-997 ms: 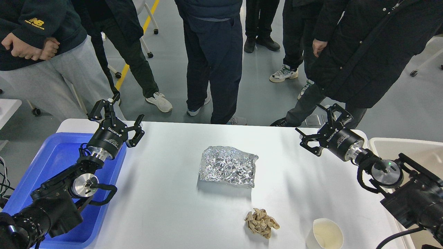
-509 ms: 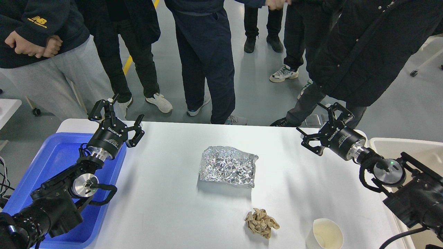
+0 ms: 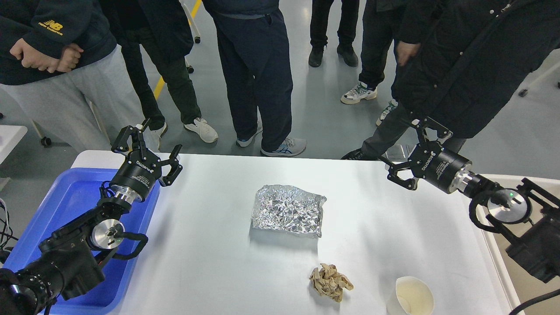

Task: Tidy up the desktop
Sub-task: 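Raise the right gripper away from the white bin and swing it outward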

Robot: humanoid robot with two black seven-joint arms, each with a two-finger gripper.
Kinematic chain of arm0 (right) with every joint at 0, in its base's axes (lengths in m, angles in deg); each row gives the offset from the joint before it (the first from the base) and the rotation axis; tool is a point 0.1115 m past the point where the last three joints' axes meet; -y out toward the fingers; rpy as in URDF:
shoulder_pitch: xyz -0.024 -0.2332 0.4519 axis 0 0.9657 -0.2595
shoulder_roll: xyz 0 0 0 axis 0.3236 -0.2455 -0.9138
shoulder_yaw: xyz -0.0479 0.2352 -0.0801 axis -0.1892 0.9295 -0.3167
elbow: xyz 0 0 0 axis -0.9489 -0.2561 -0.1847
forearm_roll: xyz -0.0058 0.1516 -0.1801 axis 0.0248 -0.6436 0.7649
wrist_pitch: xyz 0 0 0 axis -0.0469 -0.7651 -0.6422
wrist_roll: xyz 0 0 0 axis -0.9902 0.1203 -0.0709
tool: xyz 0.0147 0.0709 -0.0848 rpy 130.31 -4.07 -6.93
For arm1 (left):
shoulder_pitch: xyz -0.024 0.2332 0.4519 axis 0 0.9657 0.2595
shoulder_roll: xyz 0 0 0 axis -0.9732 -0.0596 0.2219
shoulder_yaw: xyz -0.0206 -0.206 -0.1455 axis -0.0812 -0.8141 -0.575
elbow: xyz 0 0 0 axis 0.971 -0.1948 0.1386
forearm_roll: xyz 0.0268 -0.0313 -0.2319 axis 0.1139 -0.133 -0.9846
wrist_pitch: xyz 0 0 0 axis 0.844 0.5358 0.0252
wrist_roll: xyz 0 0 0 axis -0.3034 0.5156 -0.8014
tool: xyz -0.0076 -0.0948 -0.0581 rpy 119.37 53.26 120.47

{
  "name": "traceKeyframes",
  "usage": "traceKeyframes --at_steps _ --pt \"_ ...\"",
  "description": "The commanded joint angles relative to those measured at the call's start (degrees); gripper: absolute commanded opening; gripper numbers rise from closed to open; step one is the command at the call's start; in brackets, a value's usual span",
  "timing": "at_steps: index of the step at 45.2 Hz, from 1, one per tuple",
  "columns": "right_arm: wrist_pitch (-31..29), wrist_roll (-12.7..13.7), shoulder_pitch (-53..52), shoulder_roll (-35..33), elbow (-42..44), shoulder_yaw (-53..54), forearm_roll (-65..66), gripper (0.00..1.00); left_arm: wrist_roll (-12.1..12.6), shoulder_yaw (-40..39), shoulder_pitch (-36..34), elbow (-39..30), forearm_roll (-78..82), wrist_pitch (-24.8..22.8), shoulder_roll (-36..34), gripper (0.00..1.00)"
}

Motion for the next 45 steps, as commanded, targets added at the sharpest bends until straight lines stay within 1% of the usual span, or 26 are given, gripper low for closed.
traceKeyframes --at_steps 1,5,12,20,31,37,41,45 --pt "2.6 0.4 -1.0 -4.7 -9.6 -2.8 7.8 1.00 0.0 0.1 0.0 0.0 0.0 -0.1 -0.1 1.00" --pt "2.7 0.4 -3.9 -7.1 -11.9 -7.3 8.7 1.00 0.0 0.1 0.0 0.0 0.0 0.0 0.0 1.00" --pt "2.7 1.3 -9.1 -10.3 -14.5 -15.1 8.8 1.00 0.0 0.1 0.0 0.0 0.0 -0.1 0.0 1.00" --pt "2.8 1.5 -16.0 -10.5 -15.6 -23.7 9.3 1.00 0.0 0.1 0.0 0.0 0.0 -0.1 0.0 1.00" --pt "2.8 1.9 -28.1 -10.4 -16.7 -36.5 9.8 1.00 0.0 0.1 0.0 0.0 0.1 -0.1 -0.1 1.00" --pt "2.7 2.1 -34.8 -11.0 -19.6 -43.0 9.8 1.00 0.0 0.1 0.0 0.0 0.1 -0.1 0.0 1.00" --pt "2.7 3.0 -39.3 -11.4 -21.6 -47.7 9.8 1.00 0.0 0.1 0.0 0.0 0.0 -0.1 -0.1 1.00" --pt "2.7 3.1 -42.6 -11.7 -23.8 -51.1 9.9 1.00 0.0 0.1 0.0 0.0 0.0 -0.1 -0.1 1.00"
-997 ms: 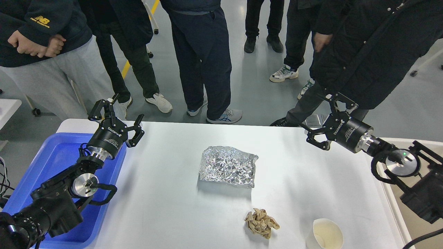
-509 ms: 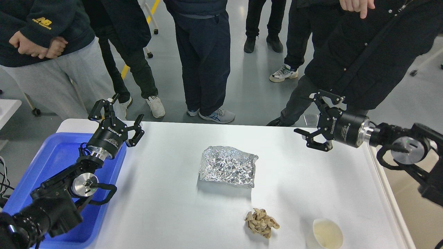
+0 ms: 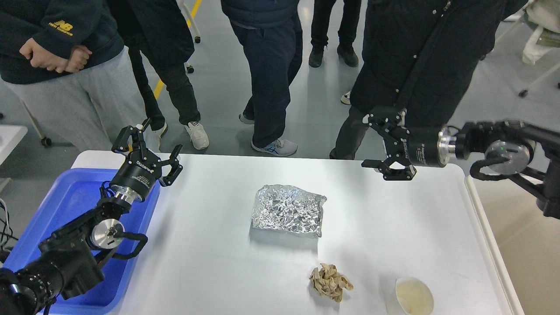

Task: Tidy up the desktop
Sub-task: 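Raise the right gripper away from the white bin and swing it outward, then lower the right gripper toward the small white paper cup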

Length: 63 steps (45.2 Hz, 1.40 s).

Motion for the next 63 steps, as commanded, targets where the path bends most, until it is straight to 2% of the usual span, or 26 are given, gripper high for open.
traceKeyframes --at_steps 1,11,25,40,63 --pt "0.0 0.8 -11.5 -1.0 -5.3 -11.9 0.2 1.00 0.0 0.0 0.0 0.0 0.0 0.0 0.0 1.00" --pt "-0.5 1.4 -16.7 -2.9 -8.7 -18.7 4.2 1.00 0.0 0.0 0.0 0.0 0.0 0.0 0.0 1.00" --pt "-0.7 1.5 -16.3 -15.3 -18.9 -23.4 15.8 1.00 0.0 0.0 0.0 0.0 0.0 0.0 0.0 1.00" --pt "-0.6 1.4 -12.6 -25.2 -23.4 -23.7 22.1 1.00 0.0 0.0 0.0 0.0 0.0 0.0 0.0 1.00" --pt "1.3 1.4 -5.2 -27.2 -24.7 -23.6 26.3 1.00 0.0 0.0 0.1 0.0 0.0 0.1 0.0 1.00"
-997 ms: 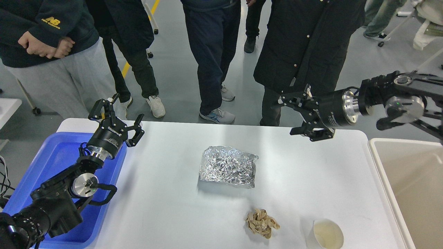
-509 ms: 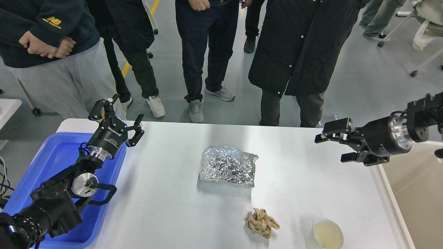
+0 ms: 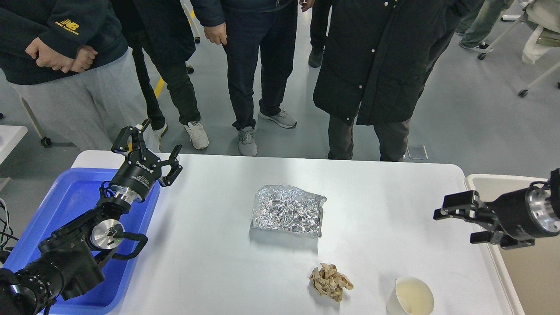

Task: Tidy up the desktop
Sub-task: 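Lower the right gripper toward the small white paper cup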

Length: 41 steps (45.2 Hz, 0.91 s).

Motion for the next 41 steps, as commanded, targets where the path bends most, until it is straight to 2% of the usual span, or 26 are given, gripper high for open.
traceKeyframes --at_steps 1,32,41 --pt "1.0 0.0 3.2 -1.3 -1.3 -0.1 1.9 1.00 0.0 0.0 0.0 0.0 0.0 0.0 0.0 1.00" --pt "5.9 -0.2 11.5 -4.6 -10.3 1.0 2.8 1.00 0.0 0.0 0.0 0.0 0.0 0.0 0.0 1.00" --pt "7.8 -0.6 14.0 -4.1 -10.5 1.1 2.9 1.00 0.0 0.0 0.0 0.0 0.0 0.0 0.0 1.00"
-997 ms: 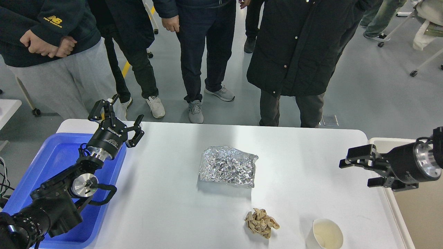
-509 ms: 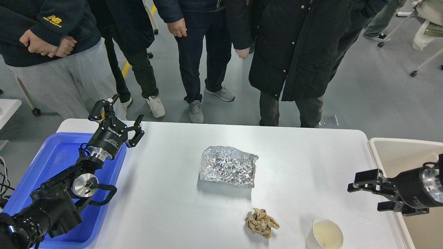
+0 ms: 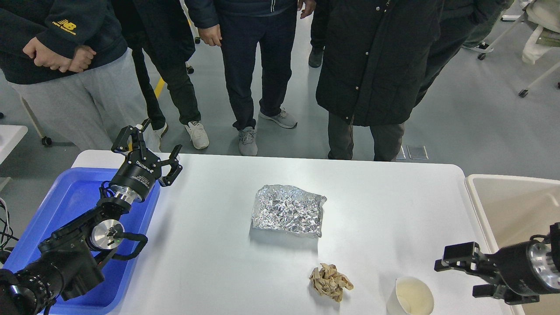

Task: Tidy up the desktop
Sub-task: 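Lower the right gripper toward the small white paper cup, then close the right gripper around the white paper cup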

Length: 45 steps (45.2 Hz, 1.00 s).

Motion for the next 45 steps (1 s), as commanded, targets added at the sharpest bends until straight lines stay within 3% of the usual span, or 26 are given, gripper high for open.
traceKeyframes --at_steps 1,45 --pt "2.4 -0.3 2.6 0.1 -1.6 0.3 0.1 1.00 0.0 0.0 0.0 0.0 0.0 0.0 0.0 1.00" --pt "6.9 -1.1 12.8 10.4 3.1 5.9 0.8 1.00 0.0 0.0 0.0 0.0 0.0 0.0 0.0 1.00"
